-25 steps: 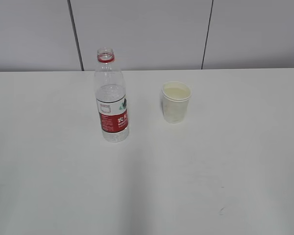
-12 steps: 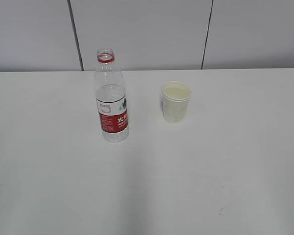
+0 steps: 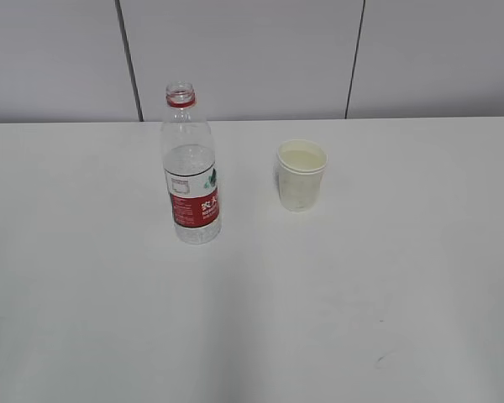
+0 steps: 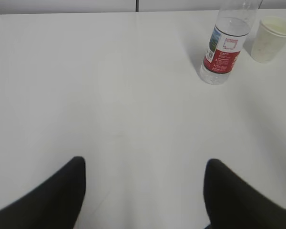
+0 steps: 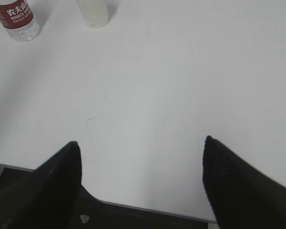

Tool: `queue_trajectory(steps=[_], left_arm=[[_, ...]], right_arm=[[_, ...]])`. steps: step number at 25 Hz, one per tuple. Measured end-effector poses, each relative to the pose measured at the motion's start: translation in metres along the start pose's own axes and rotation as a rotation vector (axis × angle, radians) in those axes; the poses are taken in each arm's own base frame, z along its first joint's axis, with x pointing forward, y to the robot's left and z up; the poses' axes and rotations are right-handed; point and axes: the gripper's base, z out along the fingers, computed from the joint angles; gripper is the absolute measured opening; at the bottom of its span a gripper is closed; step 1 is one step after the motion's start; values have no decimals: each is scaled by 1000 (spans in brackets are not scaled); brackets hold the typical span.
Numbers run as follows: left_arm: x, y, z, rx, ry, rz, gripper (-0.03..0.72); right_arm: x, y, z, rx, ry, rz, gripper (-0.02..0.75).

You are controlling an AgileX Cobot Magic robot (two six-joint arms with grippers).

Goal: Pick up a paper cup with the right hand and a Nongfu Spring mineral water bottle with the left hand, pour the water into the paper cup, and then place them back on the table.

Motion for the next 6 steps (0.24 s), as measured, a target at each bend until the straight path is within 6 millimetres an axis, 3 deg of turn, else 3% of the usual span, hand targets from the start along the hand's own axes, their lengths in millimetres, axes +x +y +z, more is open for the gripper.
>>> queue_trajectory(steps=[6], left_arm=[[0, 0, 0, 0, 0, 0, 477]], right_arm=[[0, 0, 0, 0, 0, 0, 587]])
